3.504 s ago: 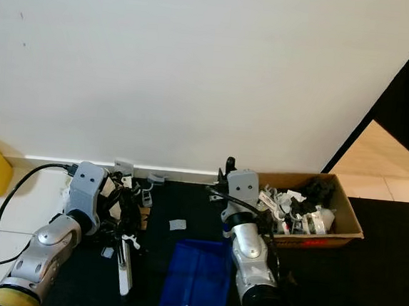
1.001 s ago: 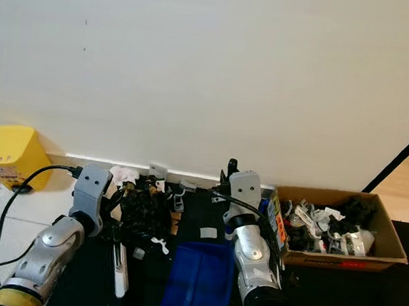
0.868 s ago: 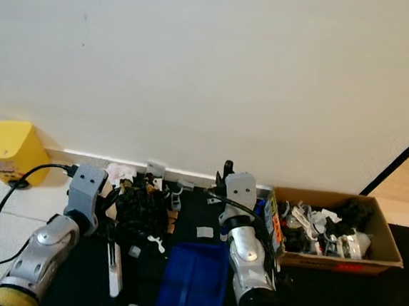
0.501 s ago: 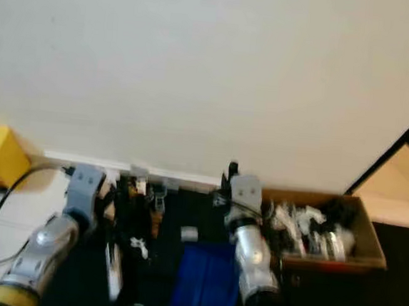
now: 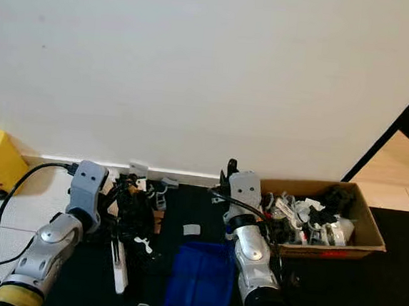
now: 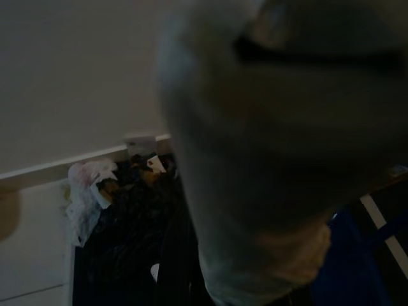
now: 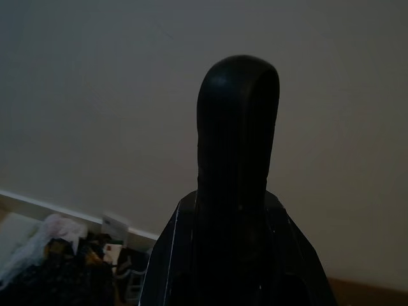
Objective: Sweep floor
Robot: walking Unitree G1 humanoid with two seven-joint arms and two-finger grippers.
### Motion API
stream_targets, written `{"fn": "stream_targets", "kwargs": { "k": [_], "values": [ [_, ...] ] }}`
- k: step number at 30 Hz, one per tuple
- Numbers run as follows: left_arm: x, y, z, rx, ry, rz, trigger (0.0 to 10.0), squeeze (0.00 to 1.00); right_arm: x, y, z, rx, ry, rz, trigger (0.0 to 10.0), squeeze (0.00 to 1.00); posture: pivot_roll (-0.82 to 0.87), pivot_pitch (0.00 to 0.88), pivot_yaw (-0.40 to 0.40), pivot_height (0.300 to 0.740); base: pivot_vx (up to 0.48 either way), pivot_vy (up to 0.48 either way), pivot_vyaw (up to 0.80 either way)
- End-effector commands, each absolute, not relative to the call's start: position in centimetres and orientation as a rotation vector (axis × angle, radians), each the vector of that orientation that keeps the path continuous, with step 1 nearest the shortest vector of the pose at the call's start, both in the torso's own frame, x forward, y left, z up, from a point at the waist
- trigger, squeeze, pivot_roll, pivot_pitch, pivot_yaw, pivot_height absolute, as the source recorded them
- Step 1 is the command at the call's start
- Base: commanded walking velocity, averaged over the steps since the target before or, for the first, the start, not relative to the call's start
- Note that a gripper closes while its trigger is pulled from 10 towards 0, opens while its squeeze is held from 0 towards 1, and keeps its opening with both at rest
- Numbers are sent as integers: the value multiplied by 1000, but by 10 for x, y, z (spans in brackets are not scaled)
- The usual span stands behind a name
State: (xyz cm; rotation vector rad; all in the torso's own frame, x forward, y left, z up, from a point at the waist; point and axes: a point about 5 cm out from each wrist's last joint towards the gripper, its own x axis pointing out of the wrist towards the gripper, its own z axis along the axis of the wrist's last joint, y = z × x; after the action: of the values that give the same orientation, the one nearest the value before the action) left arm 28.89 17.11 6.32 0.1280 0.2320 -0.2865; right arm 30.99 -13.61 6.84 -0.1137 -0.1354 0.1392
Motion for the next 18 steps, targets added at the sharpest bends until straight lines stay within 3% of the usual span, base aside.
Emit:
{"fn": "stream_targets", "kwargs": {
  "k": [1,18],
  "values": [
    [288,176,63,146,231,-272,10000,0,311,-136,73,-117,-164,142,10000,0,189,88,53,740,0,0,0],
    [289,177,63,153,227,-269,10000,0,312,-135,74,-119,-166,148,10000,0,189,78,50,740,0,0,0]
  ]
}}
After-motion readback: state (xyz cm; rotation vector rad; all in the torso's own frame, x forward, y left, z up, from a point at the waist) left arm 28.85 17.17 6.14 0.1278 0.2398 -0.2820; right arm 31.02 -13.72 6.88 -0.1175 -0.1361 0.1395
